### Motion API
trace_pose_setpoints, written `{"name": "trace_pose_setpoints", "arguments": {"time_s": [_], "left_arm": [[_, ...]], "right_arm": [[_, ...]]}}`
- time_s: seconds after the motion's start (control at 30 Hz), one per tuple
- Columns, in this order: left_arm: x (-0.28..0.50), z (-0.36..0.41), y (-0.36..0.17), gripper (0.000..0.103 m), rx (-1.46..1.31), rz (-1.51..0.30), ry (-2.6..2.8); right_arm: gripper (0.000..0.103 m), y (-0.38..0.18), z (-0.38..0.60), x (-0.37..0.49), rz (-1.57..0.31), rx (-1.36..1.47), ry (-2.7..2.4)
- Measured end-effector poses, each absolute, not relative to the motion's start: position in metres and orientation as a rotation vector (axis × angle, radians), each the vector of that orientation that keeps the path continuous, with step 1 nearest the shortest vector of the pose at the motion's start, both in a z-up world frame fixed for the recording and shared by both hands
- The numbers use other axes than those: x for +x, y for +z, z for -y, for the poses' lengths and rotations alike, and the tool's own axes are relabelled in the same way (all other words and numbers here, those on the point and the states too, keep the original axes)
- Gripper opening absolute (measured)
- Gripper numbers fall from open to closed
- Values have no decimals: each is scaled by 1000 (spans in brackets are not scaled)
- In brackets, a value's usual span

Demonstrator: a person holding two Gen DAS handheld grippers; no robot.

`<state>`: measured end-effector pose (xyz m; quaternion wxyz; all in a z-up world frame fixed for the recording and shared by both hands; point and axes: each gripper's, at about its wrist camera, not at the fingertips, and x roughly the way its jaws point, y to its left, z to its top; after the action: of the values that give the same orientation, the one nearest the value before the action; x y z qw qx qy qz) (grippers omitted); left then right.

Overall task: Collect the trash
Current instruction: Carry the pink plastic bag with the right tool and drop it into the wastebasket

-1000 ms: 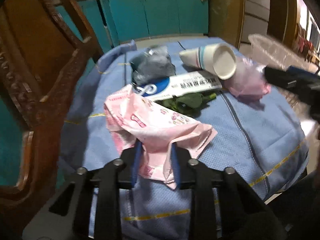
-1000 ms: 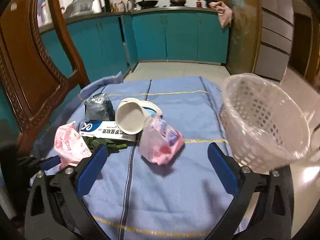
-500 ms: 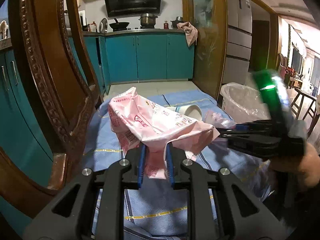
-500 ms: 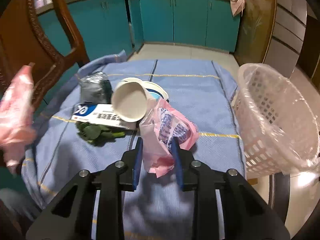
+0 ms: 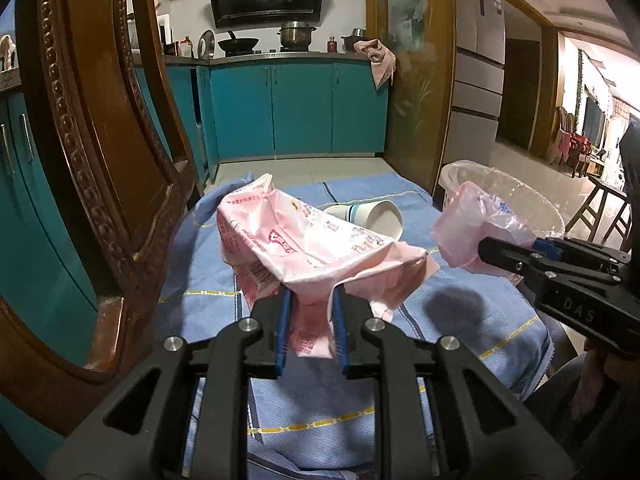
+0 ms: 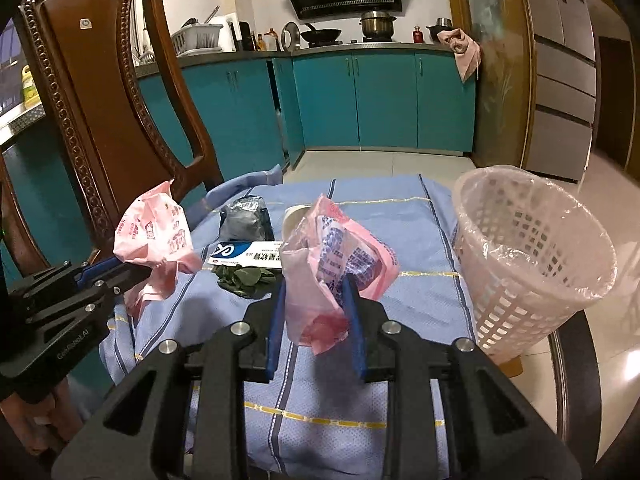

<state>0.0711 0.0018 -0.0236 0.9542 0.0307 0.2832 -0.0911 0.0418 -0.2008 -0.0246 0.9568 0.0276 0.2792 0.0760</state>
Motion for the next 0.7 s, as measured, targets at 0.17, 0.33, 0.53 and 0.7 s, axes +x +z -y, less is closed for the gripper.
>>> {"name": "trace_pose_setpoints", "arguments": {"time_s": [0.17,0.33,0.53,0.7], "left_arm": [[72,0,-24,20,67,-577,-184],[74,0,-24,20,66,-583,-182],[75,-1,-23,20,62,-586,-182],[76,-1,-24,20,61,-589,-179]], "right_arm": [[28,-26,201,47,-574,48,157],[28,-25,199,46,-575,46,155],[28,-26,197,46,-579,44,154],[28,-26,197,46,-583,43,155]]}}
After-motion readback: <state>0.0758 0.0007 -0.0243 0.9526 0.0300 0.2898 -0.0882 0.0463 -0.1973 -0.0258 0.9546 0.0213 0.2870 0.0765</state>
